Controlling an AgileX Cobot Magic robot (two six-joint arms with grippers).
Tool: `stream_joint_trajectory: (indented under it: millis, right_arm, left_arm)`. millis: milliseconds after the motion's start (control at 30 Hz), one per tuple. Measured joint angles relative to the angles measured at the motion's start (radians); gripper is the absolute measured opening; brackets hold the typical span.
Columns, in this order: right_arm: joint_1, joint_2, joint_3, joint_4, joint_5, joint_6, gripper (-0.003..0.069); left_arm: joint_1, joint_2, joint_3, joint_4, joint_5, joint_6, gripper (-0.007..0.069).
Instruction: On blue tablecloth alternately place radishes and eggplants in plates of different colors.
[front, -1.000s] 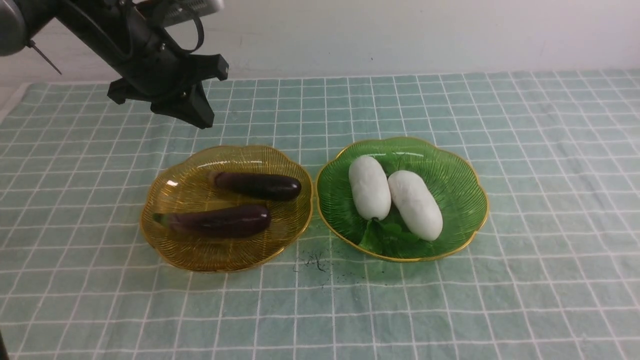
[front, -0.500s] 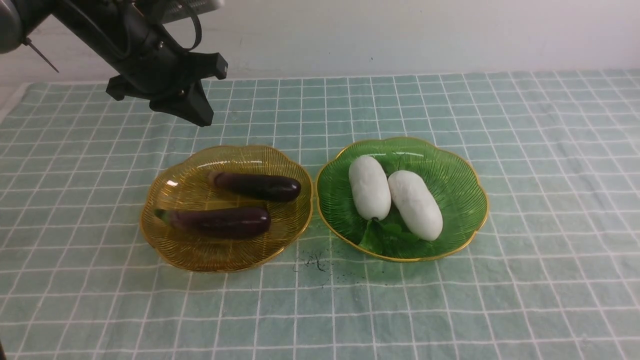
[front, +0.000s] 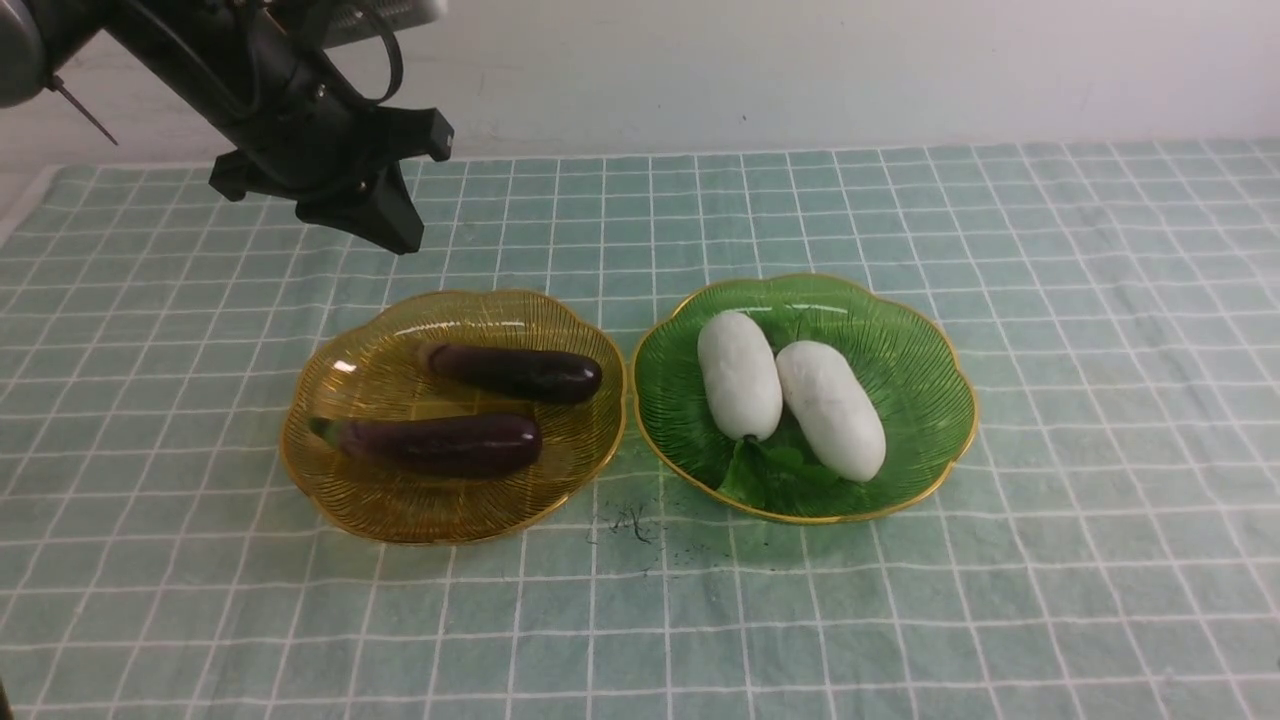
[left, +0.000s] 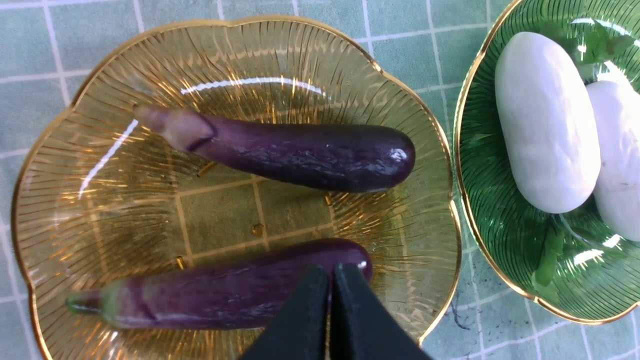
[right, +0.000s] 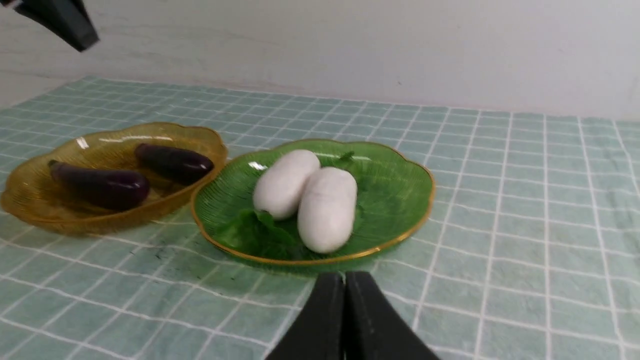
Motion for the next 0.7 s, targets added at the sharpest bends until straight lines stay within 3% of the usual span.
stream_joint_trajectory:
  millis: [367, 700]
  right_arm:
    - [-0.234, -0.059, 0.104, -0.007, 0.063, 0.001, -0.0015]
    - [-0.263, -0.059, 0.106, -0.045, 0.052, 0.001, -0.0015]
  left_arm:
    - [0.000, -0.063, 0.000, 0.018, 0.000, 0.022, -0.0008]
    - [0.000, -0.314, 0.056, 0.095, 0.013, 0.049, -0.0008]
